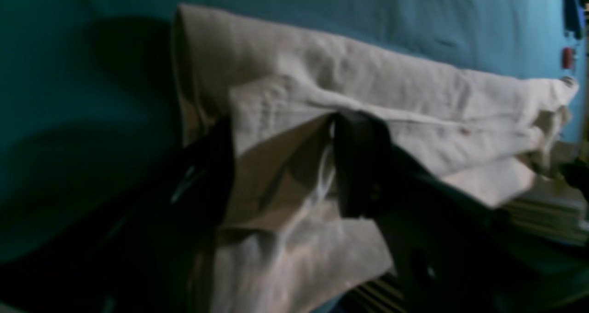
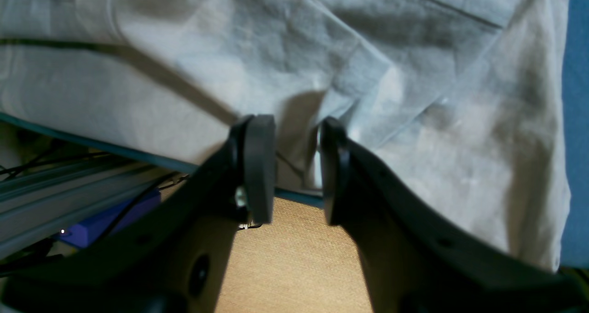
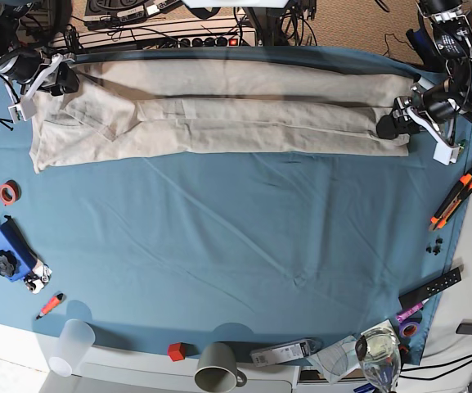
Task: Fold the T-shirt properly
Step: 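Lay the folded strip flat and open both grippers, then move the left gripper to the strip's end and grasp it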
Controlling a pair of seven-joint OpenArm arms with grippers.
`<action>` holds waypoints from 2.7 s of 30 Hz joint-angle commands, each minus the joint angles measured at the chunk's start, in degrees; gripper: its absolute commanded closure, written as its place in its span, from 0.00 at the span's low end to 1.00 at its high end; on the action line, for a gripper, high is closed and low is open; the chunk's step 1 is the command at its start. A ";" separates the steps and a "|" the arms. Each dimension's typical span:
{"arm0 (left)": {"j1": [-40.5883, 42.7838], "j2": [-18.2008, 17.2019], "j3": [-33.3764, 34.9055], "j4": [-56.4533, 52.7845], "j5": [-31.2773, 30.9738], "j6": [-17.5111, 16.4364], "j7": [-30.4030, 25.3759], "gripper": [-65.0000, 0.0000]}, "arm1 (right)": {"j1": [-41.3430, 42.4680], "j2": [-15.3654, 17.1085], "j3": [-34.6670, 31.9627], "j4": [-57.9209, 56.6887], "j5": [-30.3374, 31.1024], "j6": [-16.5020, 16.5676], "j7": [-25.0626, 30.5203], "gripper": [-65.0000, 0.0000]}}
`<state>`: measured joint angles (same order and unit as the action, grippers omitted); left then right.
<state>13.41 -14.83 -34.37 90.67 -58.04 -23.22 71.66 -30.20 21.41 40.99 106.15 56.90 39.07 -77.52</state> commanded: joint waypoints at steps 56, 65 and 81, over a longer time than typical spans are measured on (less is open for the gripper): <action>1.81 20.85 50.05 31.06 38.12 8.09 -15.04 1.00 | 7.67 1.14 0.74 0.90 -2.99 0.37 5.62 0.73; 1.79 20.87 59.89 30.86 48.04 11.87 -20.65 1.00 | 7.67 1.14 0.74 0.90 -2.97 0.37 5.77 0.73; -0.59 23.71 60.50 22.51 47.34 11.80 -22.38 1.00 | 7.69 1.11 0.74 0.90 -2.97 0.37 6.01 0.73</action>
<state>13.28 7.57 25.80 112.36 -9.89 -11.11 50.83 -22.70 21.39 41.15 106.15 52.95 39.07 -73.03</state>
